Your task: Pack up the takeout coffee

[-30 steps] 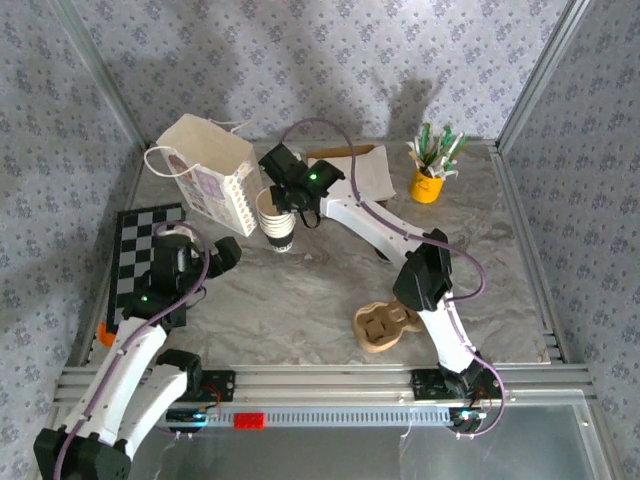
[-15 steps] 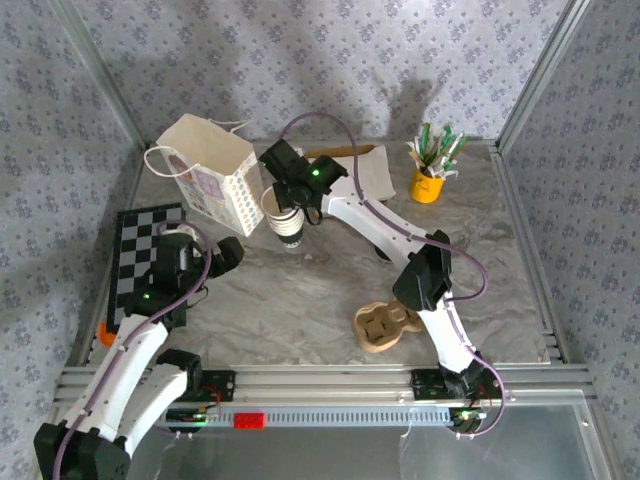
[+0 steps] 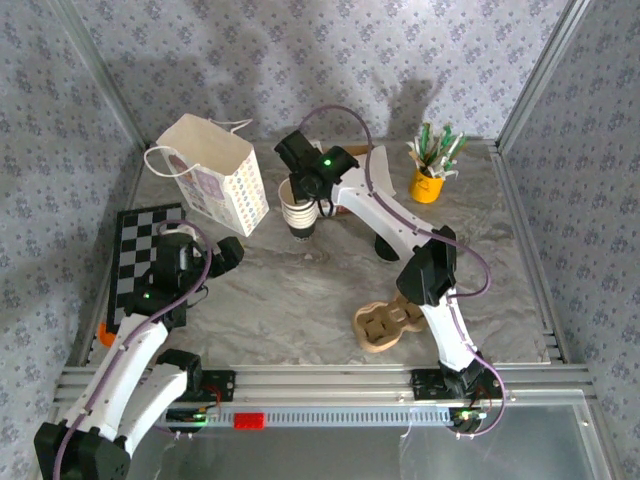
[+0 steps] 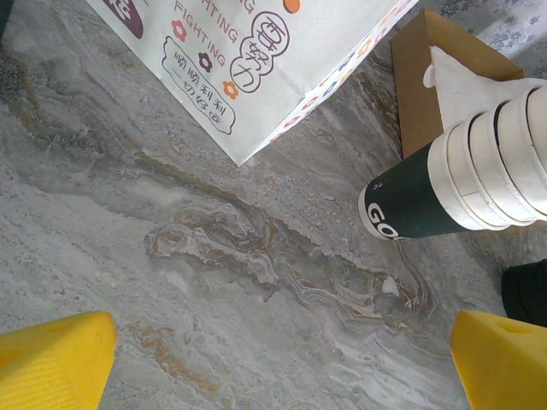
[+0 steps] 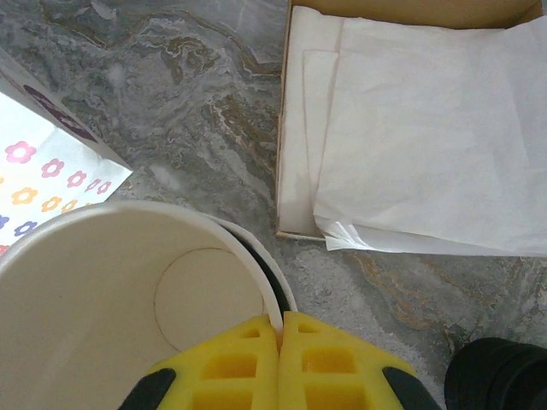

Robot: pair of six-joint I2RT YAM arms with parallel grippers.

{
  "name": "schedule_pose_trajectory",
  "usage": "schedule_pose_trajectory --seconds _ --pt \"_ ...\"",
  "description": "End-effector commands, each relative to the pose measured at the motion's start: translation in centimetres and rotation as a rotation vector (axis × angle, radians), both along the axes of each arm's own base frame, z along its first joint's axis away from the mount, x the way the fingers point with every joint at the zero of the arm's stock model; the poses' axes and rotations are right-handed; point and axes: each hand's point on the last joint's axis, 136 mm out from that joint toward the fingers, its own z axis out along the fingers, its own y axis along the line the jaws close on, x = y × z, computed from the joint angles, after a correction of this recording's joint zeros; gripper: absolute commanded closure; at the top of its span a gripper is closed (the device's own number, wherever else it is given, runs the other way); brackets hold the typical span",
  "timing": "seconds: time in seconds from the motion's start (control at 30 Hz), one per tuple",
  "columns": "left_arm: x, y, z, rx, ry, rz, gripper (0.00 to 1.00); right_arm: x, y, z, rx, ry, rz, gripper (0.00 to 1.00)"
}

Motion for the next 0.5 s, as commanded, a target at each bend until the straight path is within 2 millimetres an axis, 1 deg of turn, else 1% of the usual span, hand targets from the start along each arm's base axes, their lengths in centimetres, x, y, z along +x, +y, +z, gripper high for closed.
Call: schedule_pose_trajectory --seconds 0.0,0.23,0.47 --pt "0.5 -0.5 1.2 -0.024 -0.034 -0.01 0.0 0.0 0.0 1.2 0.032 -0.009 -0.012 0.97" --pt "0.6 -0.6 1.3 -0.022 -0.032 -0.014 0.0 -0.3 0.0 4.3 0.15 -0.025 -0.006 0.96" --pt "0.7 -0.8 1.4 -0.021 -0.028 -0.019 0.0 -0.3 -0.6 5.8 0.215 -0.021 -0.012 0.96"
